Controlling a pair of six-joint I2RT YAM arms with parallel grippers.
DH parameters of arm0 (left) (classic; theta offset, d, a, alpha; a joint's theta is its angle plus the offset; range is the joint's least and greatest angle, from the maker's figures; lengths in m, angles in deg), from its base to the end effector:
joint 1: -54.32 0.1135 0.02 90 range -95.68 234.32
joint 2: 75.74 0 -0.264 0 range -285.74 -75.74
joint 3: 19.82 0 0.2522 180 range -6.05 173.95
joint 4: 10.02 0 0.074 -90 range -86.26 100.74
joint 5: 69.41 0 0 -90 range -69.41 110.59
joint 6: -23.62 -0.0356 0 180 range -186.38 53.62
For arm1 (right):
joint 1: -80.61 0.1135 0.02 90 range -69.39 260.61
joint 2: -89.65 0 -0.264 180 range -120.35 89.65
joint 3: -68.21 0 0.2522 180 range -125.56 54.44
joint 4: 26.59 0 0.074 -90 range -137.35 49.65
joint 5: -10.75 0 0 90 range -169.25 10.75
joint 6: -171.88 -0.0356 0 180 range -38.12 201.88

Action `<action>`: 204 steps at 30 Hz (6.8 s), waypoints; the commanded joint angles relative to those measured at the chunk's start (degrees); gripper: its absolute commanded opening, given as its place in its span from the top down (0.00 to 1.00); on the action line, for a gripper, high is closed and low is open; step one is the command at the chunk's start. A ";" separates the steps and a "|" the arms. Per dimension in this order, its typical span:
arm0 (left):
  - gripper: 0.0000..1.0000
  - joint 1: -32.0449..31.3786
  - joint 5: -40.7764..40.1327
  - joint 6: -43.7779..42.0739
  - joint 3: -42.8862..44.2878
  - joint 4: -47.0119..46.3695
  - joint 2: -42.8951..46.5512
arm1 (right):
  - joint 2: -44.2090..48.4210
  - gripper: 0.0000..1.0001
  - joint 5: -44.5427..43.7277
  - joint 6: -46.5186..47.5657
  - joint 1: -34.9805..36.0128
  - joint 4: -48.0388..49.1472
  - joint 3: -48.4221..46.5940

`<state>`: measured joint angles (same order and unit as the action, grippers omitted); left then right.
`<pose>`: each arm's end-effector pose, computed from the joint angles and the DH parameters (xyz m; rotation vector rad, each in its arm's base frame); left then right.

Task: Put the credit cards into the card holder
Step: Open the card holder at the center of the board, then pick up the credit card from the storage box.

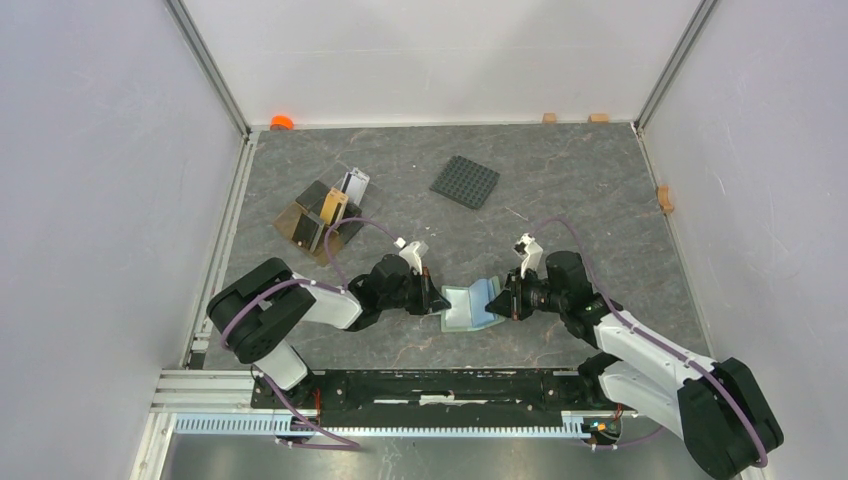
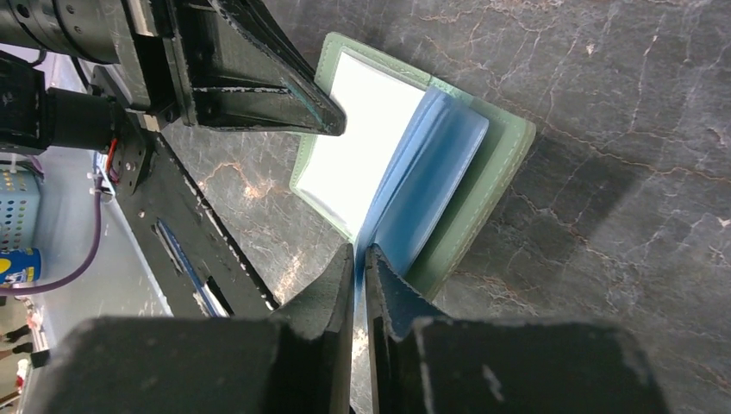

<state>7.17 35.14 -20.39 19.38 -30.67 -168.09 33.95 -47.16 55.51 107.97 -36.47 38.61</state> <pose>0.1795 -0.2066 0.1172 0.1901 2.3693 -1.1528 0.1529 0.1004 0.1594 -0.3567 2.2950 1.1189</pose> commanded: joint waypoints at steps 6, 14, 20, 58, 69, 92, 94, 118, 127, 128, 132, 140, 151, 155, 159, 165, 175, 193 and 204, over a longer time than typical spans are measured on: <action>0.98 0.21 -1.26 0.32 -0.73 -2.55 -2.01 | 2.03 0.92 4.83 -3.73 -0.02 7.05 2.18; 0.98 0.22 -1.09 0.41 -0.91 -3.12 -2.49 | 2.17 0.87 5.78 -4.45 -0.02 7.46 2.15; 0.98 0.22 -1.09 0.32 -1.08 -3.16 -2.31 | 1.22 0.87 5.07 -4.00 -0.02 7.08 2.40; 0.18 0.05 -3.01 -4.34 4.81 10.09 7.80 | -1.19 0.90 -12.99 5.85 -0.02 -7.12 0.72; 0.86 -1.01 -0.39 -2.26 6.43 5.68 0.94 | 2.65 0.89 -20.37 8.19 -0.02 -15.38 -2.36; 0.98 -1.80 -0.50 1.47 3.74 1.54 1.92 | -0.81 0.67 -8.55 0.92 9.46 -1.92 -7.85; 0.98 -1.80 -0.65 1.12 3.75 1.75 1.70 | -3.83 0.67 -8.15 0.20 10.38 0.60 -6.72; 0.98 0.66 -1.10 -10.37 5.72 11.69 -0.31 | -2.03 0.67 -17.29 0.71 3.26 -2.12 2.65; 0.52 1.45 -6.75 -13.79 9.24 22.86 6.07 | 3.30 0.65 -15.90 4.49 0.82 -8.03 -0.42; 0.46 1.53 -9.14 -14.47 10.23 25.84 7.50 | 4.21 0.64 -16.37 4.86 0.73 -8.93 -1.03; 0.27 2.06 -17.14 -17.05 13.54 38.40 14.96 | 6.87 0.63 -18.37 6.82 0.69 -12.70 -3.93; 0.03 6.35 -26.63 -19.66 23.42 57.62 27.97 | 8.55 0.60 -17.90 8.44 0.68 -13.31 -5.52; 0.01 31.59 -36.62 -22.11 39.04 70.67 12.90 | 10.90 0.53 -13.18 8.05 0.73 -9.57 -3.51; 0.06 37.05 -37.05 -22.76 42.89 68.93 5.61 | 12.45 0.51 -11.60 8.29 0.68 -8.76 -2.94; 0.09 40.05 -37.06 -22.46 45.32 67.20 0.62 | 13.17 0.49 -10.70 8.76 0.68 -8.54 -2.37; 0.12 42.03 -34.59 -23.00 46.45 64.51 -3.79 | 12.30 0.48 -9.14 8.55 0.68 -7.59 -1.13; 0.15 43.54 -30.25 -24.79 47.56 62.27 -7.74 | 11.53 0.46 -7.71 8.08 0.68 -6.75 -0.51; 0.29 43.69 -19.86 -25.39 47.72 59.24 -8.62 | 10.99 0.45 -7.93 7.23 0.69 -7.26 -0.18; 0.37 43.64 -18.78 -25.52 47.26 58.08 -6.66 | 10.67 0.44 -7.58 6.95 0.69 -7.21 -0.25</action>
<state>51.32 13.24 -44.76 66.00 30.61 -177.36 44.57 -55.68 62.65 108.93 -45.56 38.46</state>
